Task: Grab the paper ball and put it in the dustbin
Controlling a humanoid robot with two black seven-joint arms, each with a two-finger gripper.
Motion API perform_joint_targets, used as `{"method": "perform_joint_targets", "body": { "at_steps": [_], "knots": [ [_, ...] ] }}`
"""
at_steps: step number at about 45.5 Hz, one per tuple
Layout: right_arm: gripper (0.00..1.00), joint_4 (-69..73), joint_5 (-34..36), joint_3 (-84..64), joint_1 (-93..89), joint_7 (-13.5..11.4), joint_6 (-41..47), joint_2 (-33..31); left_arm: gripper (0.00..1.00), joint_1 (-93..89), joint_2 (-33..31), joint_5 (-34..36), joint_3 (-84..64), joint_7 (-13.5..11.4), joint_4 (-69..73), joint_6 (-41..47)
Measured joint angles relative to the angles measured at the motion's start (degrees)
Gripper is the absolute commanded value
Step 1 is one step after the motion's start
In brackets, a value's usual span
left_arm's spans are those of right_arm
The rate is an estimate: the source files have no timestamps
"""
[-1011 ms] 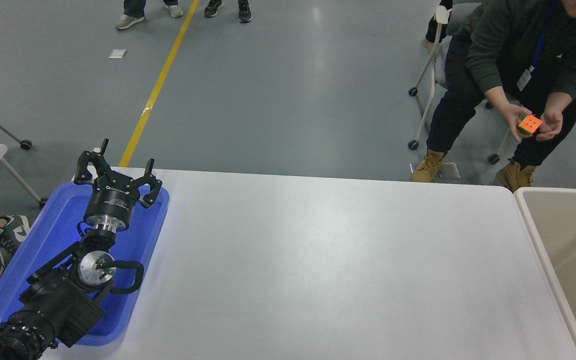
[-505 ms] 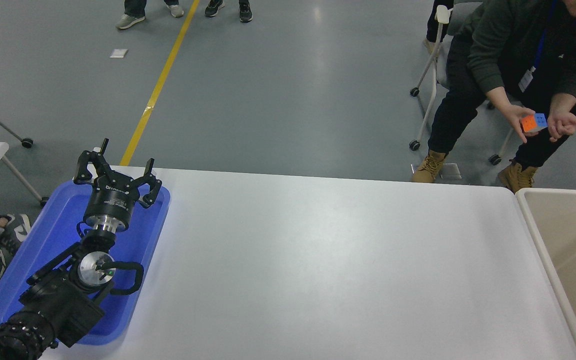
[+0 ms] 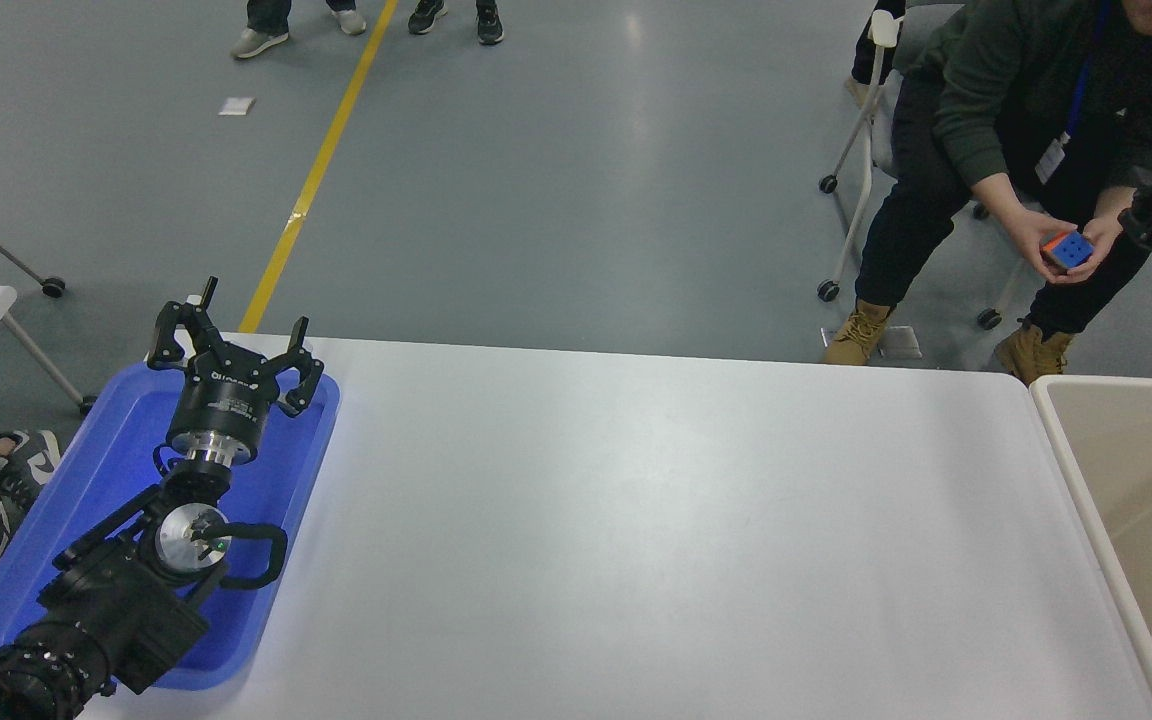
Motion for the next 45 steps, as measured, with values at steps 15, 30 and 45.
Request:
{"method": "perform_joint_targets", "body": {
  "at_steps": [15, 30, 45],
  "knots": [
    [1.0, 2.1, -0.55, 9.02, -10.5, 6.56, 7.34, 5.28, 1.0, 0.0, 0.0, -0.01, 0.0, 0.0, 0.0, 0.0],
    [1.0, 2.59, -0.65, 11.6, -18.81, 9.14, 10.49, 10.93, 1.0, 0.0, 0.0, -0.01, 0.0, 0.0, 0.0, 0.0],
    [1.0, 2.64, -0.67, 12.12, -22.16, 9.75, 13.62, 12.89, 1.0, 0.0, 0.0, 0.0, 0.0, 0.0, 0.0, 0.0]
  ]
}}
